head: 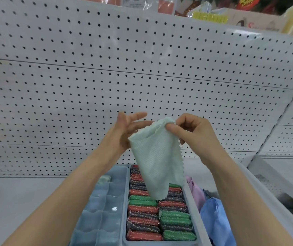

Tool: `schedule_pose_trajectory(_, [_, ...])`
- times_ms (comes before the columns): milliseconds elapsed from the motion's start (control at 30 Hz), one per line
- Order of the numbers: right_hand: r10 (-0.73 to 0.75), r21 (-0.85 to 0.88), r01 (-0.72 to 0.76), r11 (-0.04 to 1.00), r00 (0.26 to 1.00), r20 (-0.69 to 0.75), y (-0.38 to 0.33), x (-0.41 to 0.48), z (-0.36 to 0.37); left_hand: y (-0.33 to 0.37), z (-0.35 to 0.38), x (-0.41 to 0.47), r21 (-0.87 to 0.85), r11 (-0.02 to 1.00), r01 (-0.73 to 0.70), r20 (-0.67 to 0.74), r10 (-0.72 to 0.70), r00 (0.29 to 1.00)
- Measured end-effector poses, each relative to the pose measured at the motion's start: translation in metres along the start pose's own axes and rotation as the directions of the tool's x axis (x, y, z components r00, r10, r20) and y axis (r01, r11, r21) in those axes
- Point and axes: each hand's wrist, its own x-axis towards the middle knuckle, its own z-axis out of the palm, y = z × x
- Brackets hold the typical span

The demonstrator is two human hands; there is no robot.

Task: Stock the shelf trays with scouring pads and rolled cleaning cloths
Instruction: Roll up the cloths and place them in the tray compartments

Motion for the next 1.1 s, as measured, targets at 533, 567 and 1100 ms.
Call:
schedule_pose_trajectory(533, [-0.04,-0.024,0.044,0.999,0.987,0.159,0.019,-0.006,-0.002,-0.009,-0.002,0.009,0.529,0.838,-0.133,-0.164,0.255,0.953])
schedule_pose_trajectory(567, [-0.065,-0.051,0.074,0.996,0.986,0.155,0.019,-0.006,-0.001,-0.008,-0.003,0.01,0.547,0.826,-0.135,-0.152,0.256,0.955])
schedule_pose_trajectory(1100, [-0.06,-0.127,0.082,0.988,0.983,0.171,0.012,0.009,0.01,-0.005,-0.031,0.008,0.656,0.735,-0.172,-0.061,0.279,0.958])
